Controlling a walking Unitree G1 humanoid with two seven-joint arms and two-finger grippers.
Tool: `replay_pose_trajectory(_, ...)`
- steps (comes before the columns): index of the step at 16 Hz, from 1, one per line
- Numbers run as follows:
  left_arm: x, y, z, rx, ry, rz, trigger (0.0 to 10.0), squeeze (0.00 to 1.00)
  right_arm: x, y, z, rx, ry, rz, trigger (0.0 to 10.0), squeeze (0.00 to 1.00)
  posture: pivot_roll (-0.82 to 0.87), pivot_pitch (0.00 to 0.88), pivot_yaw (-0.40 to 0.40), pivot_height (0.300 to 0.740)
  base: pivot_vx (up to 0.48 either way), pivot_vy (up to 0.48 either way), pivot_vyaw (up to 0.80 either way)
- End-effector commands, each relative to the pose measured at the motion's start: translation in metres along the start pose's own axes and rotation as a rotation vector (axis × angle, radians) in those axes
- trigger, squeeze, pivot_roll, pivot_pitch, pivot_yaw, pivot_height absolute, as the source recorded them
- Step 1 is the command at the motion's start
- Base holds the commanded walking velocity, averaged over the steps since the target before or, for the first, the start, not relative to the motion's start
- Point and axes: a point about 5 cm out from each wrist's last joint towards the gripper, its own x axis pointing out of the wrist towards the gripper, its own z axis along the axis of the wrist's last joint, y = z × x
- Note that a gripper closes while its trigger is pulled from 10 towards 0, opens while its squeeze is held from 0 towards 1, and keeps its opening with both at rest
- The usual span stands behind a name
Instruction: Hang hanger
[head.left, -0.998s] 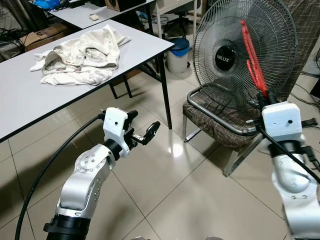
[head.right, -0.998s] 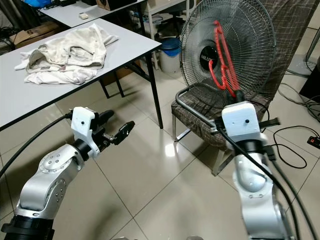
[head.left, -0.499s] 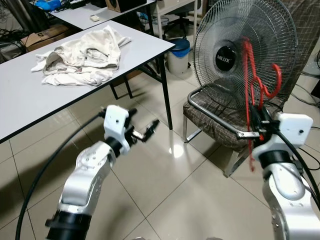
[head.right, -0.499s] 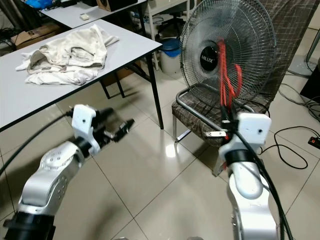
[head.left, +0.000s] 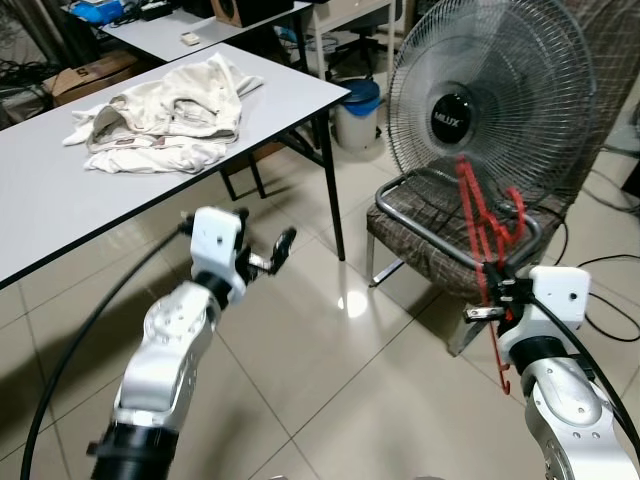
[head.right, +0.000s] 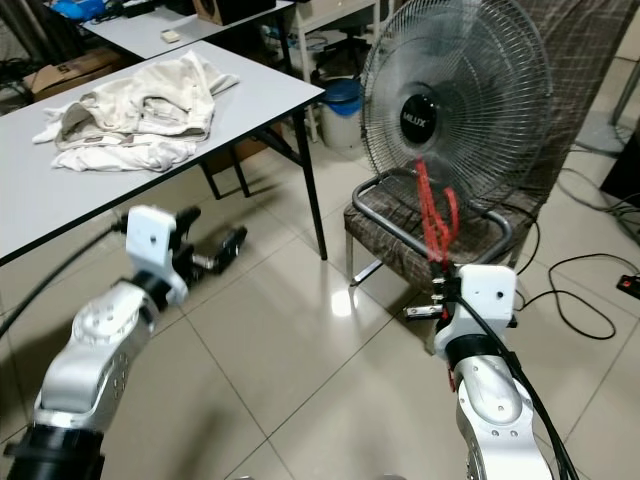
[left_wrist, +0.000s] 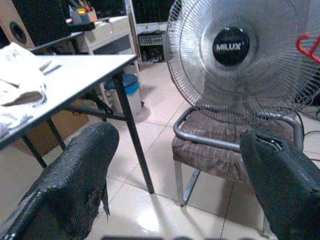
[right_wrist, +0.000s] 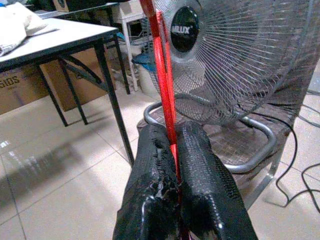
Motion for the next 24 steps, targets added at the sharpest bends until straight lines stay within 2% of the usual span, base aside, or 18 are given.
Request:
replay_pose_trajectory(1,-0.002,0.001,0.001,0.015,-0.004,0.025,10.0,0.00,0.001,0.005,0.008,0.006,-0.042,0.037,10.0,0.00,-0.17,0.000,0.128,0.740,0.000,0.000,0.00)
replay_pose_trajectory(3,-0.001,0.000,0.000,0.029,0.002,0.058,10.0,0.00,0.003,0.004,0.007,-0.019,-0.046,0.053,10.0,0.00,-0.17,0.000,0.110,0.740,0.261,0.000,0.80)
replay_pose_trajectory(4,0.000,0.001,-0.001,0.009,-0.002,0.080,10.0,0.00,0.006,0.002,0.006,-0.041,-0.042,0.069,10.0,0.00,-0.17,0.000,0.103,0.740,0.285,0.000,0.80)
replay_pose_trajectory(7,0.000,0.000,-0.004,-0.018,-0.007,0.093,10.0,0.00,0.011,-0.004,0.006,-0.038,-0.041,0.071,10.0,0.00,-0.17,0.000,0.093,0.740,0.329,0.000,0.80)
replay_pose_trajectory(11,0.000,-0.004,-0.007,-0.014,0.009,0.086,10.0,0.00,0.017,-0.012,0.007,-0.048,-0.049,0.058,10.0,0.00,-0.17,0.000,0.078,0.740,0.355,0.000,0.80)
replay_pose_trajectory(12,0.003,-0.008,-0.003,0.000,-0.006,0.068,10.0,0.00,0.019,-0.019,0.013,-0.099,-0.084,0.042,10.0,0.00,-0.17,0.000,0.070,0.740,0.352,0.000,0.00)
replay_pose_trajectory(15,0.007,-0.010,0.005,-0.018,-0.032,0.068,10.0,0.00,0.018,-0.020,0.027,-0.076,-0.136,0.085,10.0,0.00,-0.17,0.000,0.065,0.740,0.352,0.000,0.00)
replay_pose_trajectory(18,0.010,-0.011,0.005,-0.026,-0.037,0.074,10.0,0.00,0.017,-0.022,0.025,0.022,-0.110,0.093,10.0,0.00,-0.18,0.000,0.053,0.740,0.352,0.000,0.00)
replay_pose_trajectory(24,0.016,-0.014,0.007,-0.016,-0.037,0.081,10.0,0.00,0.018,-0.027,0.025,0.041,-0.093,0.068,10.0,0.00,-0.19,0.000,0.025,0.740,0.352,0.000,0.00)
